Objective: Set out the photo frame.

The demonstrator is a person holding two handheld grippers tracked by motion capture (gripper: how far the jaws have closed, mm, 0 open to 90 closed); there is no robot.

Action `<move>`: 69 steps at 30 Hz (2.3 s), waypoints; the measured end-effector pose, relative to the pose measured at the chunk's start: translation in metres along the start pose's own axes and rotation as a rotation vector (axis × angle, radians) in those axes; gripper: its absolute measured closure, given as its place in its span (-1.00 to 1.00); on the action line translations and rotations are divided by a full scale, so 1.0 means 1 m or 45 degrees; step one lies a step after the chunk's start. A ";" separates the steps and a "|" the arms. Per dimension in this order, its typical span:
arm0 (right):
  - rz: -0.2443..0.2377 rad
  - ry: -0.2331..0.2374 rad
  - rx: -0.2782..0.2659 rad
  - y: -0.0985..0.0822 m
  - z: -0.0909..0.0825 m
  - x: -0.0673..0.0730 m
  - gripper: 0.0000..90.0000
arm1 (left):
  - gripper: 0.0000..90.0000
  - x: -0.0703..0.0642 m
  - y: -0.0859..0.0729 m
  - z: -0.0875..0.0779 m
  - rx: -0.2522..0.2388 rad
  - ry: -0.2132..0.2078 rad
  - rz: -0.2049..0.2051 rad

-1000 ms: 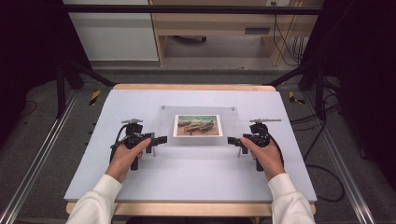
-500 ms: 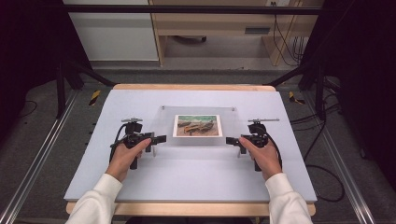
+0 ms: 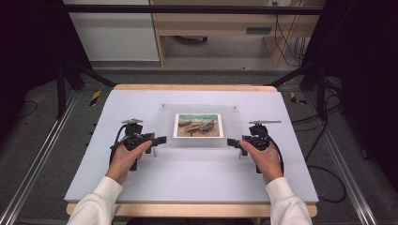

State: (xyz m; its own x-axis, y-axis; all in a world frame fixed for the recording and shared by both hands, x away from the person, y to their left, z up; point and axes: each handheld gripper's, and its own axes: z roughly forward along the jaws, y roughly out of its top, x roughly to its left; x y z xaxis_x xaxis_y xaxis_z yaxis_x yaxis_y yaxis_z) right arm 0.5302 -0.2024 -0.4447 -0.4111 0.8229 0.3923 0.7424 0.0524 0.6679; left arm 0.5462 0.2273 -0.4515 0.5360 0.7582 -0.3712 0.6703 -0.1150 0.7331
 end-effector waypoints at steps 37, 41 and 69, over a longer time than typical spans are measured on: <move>-0.251 -0.124 -0.159 -0.034 -0.029 0.024 -0.29 | -0.10 -0.031 -0.022 -0.031 -0.106 0.125 0.166; -0.255 -0.133 -0.165 -0.035 -0.030 0.024 -0.29 | -0.10 -0.031 -0.020 -0.030 -0.107 0.124 0.180; -0.235 -0.151 -0.191 -0.022 -0.020 0.016 -0.29 | -0.10 -0.026 -0.012 -0.018 -0.155 0.147 0.157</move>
State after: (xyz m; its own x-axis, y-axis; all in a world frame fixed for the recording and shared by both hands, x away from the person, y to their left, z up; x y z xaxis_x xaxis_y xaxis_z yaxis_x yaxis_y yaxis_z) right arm 0.4972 -0.2015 -0.4405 -0.4604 0.8684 0.1843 0.5703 0.1302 0.8111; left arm 0.5153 0.2202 -0.4405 0.5433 0.8124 -0.2118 0.5323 -0.1382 0.8352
